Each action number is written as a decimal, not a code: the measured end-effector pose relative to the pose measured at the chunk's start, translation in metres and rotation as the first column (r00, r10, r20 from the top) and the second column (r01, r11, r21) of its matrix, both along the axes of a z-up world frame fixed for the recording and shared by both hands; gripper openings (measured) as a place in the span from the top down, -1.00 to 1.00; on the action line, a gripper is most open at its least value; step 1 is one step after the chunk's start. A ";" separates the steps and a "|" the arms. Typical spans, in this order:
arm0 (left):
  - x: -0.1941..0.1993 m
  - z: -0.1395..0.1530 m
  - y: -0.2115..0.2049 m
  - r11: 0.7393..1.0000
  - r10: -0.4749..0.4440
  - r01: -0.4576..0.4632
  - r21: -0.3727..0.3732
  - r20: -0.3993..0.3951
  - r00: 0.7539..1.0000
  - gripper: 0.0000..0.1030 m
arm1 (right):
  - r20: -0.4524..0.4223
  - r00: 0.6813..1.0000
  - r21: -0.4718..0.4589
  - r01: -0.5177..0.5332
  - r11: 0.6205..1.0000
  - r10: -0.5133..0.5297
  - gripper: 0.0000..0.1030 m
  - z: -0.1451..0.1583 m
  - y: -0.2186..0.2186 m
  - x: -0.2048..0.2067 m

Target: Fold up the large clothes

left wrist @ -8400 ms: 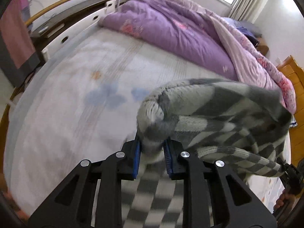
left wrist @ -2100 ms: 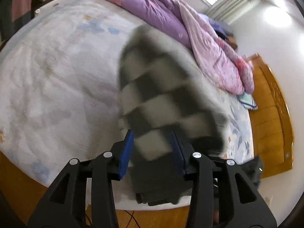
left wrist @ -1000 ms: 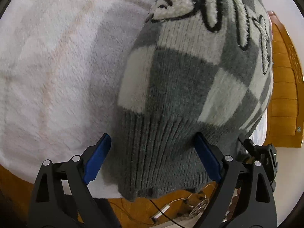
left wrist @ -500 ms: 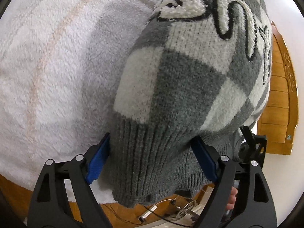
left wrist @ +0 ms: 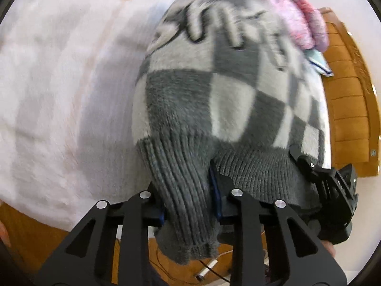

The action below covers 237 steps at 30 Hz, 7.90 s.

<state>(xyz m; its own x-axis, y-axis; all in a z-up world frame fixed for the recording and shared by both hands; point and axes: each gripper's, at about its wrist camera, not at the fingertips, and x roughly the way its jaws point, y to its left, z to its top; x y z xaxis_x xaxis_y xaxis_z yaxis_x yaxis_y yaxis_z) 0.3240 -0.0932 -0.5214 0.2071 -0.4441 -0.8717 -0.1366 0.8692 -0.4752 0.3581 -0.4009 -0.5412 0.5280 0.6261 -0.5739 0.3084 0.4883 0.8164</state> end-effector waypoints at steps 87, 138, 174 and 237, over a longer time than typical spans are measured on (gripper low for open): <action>0.153 0.050 -0.630 0.865 -0.483 0.431 0.259 0.189 0.855 -0.63 | -0.290 0.950 -0.733 -0.144 0.665 -0.114 -0.30 0.060 -0.537 0.170; -0.083 0.394 -0.218 0.938 -0.314 0.138 0.318 0.610 0.727 -0.85 | 0.276 0.958 -0.763 0.168 0.625 0.078 -0.57 0.419 -0.084 -0.086; -0.306 0.534 -0.149 0.904 -0.153 -0.213 0.370 0.746 0.648 -0.88 | 0.516 0.790 -0.743 0.222 0.632 0.330 -0.83 0.527 -0.028 -0.276; -0.351 0.560 -0.113 0.904 -0.206 -0.203 0.376 0.799 0.565 -0.91 | 0.554 0.773 -0.749 0.302 0.590 0.307 -0.83 0.541 0.009 -0.327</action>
